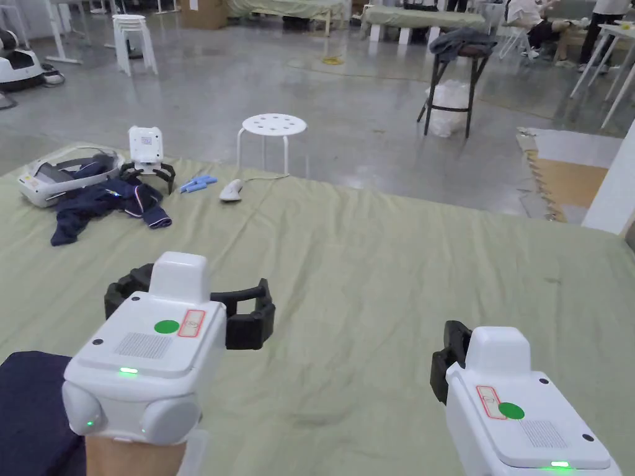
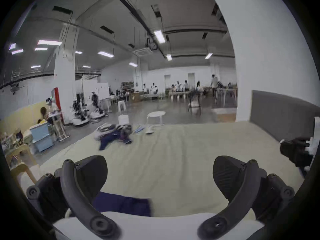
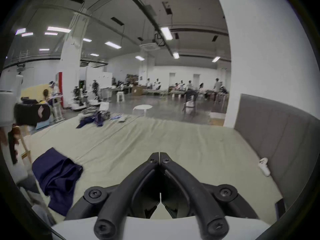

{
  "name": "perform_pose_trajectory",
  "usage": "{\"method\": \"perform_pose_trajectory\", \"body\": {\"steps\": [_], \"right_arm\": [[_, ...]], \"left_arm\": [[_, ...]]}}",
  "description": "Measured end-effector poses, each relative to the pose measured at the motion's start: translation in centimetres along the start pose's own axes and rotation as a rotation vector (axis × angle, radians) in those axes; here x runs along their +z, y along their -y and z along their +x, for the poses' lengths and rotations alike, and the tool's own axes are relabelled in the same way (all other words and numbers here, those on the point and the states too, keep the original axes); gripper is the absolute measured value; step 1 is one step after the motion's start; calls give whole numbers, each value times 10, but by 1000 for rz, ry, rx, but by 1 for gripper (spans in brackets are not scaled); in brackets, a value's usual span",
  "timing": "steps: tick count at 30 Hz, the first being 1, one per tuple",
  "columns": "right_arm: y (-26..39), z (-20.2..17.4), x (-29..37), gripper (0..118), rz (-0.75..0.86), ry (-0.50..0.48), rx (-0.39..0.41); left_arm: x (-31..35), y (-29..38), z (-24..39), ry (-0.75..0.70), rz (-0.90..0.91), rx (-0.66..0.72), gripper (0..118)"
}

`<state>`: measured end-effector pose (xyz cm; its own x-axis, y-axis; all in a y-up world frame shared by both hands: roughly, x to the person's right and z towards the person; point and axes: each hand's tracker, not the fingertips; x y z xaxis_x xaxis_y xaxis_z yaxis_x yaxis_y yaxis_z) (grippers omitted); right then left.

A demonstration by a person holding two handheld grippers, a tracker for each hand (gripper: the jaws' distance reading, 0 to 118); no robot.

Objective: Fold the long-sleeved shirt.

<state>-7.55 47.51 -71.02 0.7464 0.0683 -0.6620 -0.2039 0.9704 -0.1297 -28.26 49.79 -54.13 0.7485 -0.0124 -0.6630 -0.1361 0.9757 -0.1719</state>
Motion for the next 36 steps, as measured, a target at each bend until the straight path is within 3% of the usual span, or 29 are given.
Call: {"method": "perform_pose_trajectory", "body": {"steps": [3,9,13,14,15,17,19,23,36], "right_arm": [[-11,27,5,0,29,72,4],[-16,73,5,0,69,193,33],[-27,86,19,0,77,202,9],[-27,90,22,8,84,195,1],[-28,93,25,38,92,197,-7],[-32,97,25,116,80,189,-29],[-32,91,37,118,111,197,-29],[-17,115,6,118,135,186,-27],[-39,119,38,118,201,212,-16]], "left_arm": [[-8,-4,51,94,-30,74,110],[-17,-6,111,164,17,21,110],[-17,-10,125,182,-2,27,110],[-17,-10,125,190,-4,32,110],[-17,-10,125,194,-3,34,110],[-15,-11,126,195,5,37,110],[-17,-12,125,192,6,31,110],[-12,-19,123,194,30,41,111],[2,-35,122,201,83,43,111]]}}
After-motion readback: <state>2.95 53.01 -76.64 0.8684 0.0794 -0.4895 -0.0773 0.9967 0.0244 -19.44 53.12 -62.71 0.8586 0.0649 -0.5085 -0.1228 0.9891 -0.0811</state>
